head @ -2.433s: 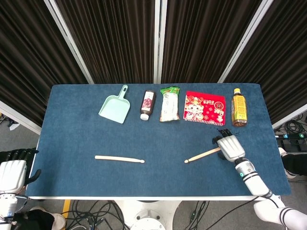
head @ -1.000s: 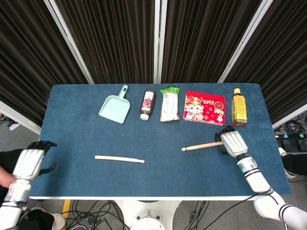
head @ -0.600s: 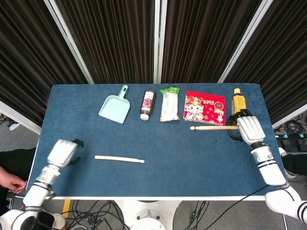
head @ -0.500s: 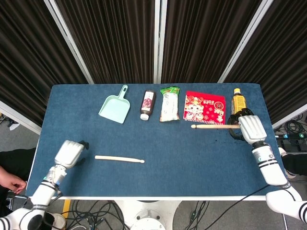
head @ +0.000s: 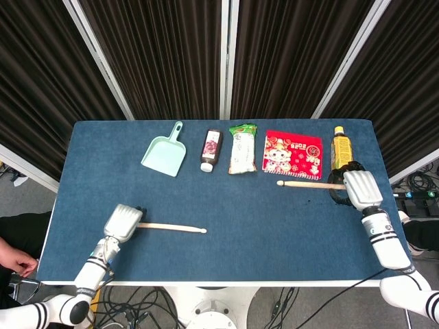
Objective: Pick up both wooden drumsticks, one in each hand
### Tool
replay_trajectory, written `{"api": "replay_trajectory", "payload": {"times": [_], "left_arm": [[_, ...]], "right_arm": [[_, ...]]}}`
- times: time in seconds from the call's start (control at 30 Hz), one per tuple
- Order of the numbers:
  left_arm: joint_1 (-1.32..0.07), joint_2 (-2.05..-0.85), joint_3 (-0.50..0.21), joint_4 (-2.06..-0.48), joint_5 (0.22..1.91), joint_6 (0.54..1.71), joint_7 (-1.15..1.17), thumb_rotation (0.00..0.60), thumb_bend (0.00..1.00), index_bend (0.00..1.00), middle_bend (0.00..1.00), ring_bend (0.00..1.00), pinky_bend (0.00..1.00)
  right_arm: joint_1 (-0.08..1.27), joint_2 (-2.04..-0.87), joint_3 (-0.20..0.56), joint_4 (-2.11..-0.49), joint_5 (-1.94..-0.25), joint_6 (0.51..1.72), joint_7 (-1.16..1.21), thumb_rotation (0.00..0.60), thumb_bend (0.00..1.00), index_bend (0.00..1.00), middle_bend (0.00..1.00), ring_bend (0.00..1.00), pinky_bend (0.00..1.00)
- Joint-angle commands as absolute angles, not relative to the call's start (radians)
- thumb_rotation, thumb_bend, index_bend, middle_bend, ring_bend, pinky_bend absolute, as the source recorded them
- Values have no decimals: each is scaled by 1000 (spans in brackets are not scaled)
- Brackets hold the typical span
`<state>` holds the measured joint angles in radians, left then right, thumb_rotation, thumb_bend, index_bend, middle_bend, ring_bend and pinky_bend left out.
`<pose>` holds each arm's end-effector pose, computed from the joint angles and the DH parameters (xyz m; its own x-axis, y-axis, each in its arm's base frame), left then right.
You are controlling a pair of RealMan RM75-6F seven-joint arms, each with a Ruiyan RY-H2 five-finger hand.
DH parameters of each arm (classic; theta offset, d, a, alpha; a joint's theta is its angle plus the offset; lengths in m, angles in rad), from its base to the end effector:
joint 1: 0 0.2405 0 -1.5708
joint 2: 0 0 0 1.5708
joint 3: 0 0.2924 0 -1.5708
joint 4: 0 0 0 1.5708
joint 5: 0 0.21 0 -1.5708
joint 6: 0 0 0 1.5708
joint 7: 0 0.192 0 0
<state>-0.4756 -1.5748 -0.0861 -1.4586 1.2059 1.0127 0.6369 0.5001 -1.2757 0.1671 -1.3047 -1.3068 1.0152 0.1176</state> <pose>-0.2599 0.3337 -0.0500 0.6754 0.2745 0.6845 0.7349 -0.3288 -0.5932 -0.3173 -0.4051 0.1136 0.3798 -0.1595 0.9112 -0.9238 -0.1177 0.3645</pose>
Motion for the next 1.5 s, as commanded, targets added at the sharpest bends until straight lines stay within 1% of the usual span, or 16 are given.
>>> {"api": "replay_trajectory", "payload": {"times": [0.03, 0.17, 0.33, 0.53, 0.77, 0.93, 1.07, 1.17, 1.27, 1.37, 1.5], "left_arm": [[-494, -1607, -94, -1445, 1162, 998, 660, 600, 256, 453, 488, 739, 871], [-511, -1632, -91, -1432, 1133, 990, 687, 600, 271, 453, 493, 740, 875], [-523, -1656, -90, -1417, 1118, 1007, 705, 600, 285, 461, 508, 741, 877], [-538, -1657, -81, -1430, 1110, 1011, 723, 600, 287, 466, 520, 741, 881], [-552, -1659, -73, -1434, 1093, 1016, 742, 600, 292, 498, 558, 742, 882], [-558, -1656, -61, -1434, 1084, 1014, 749, 600, 318, 510, 564, 742, 882], [-558, -1650, -55, -1434, 1099, 1019, 719, 600, 366, 540, 589, 743, 881], [-548, -1640, -50, -1437, 1136, 1033, 654, 600, 404, 572, 618, 753, 881], [-533, -1623, -51, -1447, 1168, 1043, 555, 600, 420, 594, 640, 755, 882], [-514, -1595, -59, -1466, 1212, 1041, 379, 600, 439, 610, 655, 755, 882], [-492, -1571, -68, -1460, 1295, 1071, 155, 600, 452, 619, 666, 755, 882]], "right_arm": [[497, -1276, 165, -1302, -1306, 1016, 121, 600, 471, 610, 561, 278, 165], [491, -1277, 160, -1294, -1303, 1015, 129, 600, 471, 610, 560, 278, 165], [488, -1275, 157, -1286, -1299, 1009, 135, 600, 471, 610, 559, 278, 164], [489, -1279, 155, -1277, -1300, 1004, 142, 600, 471, 609, 558, 278, 164], [491, -1283, 152, -1270, -1303, 998, 147, 600, 471, 610, 557, 278, 164], [489, -1284, 149, -1271, -1302, 998, 147, 600, 470, 610, 557, 278, 164], [486, -1284, 148, -1275, -1301, 998, 145, 600, 471, 609, 557, 278, 165], [478, -1283, 145, -1283, -1302, 1006, 150, 600, 471, 610, 558, 278, 165], [465, -1282, 138, -1295, -1311, 1021, 166, 600, 471, 610, 559, 278, 165], [449, -1280, 126, -1306, -1325, 1037, 191, 600, 471, 611, 561, 278, 165], [434, -1277, 101, -1335, -1372, 1049, 261, 600, 482, 613, 562, 278, 164]]}}
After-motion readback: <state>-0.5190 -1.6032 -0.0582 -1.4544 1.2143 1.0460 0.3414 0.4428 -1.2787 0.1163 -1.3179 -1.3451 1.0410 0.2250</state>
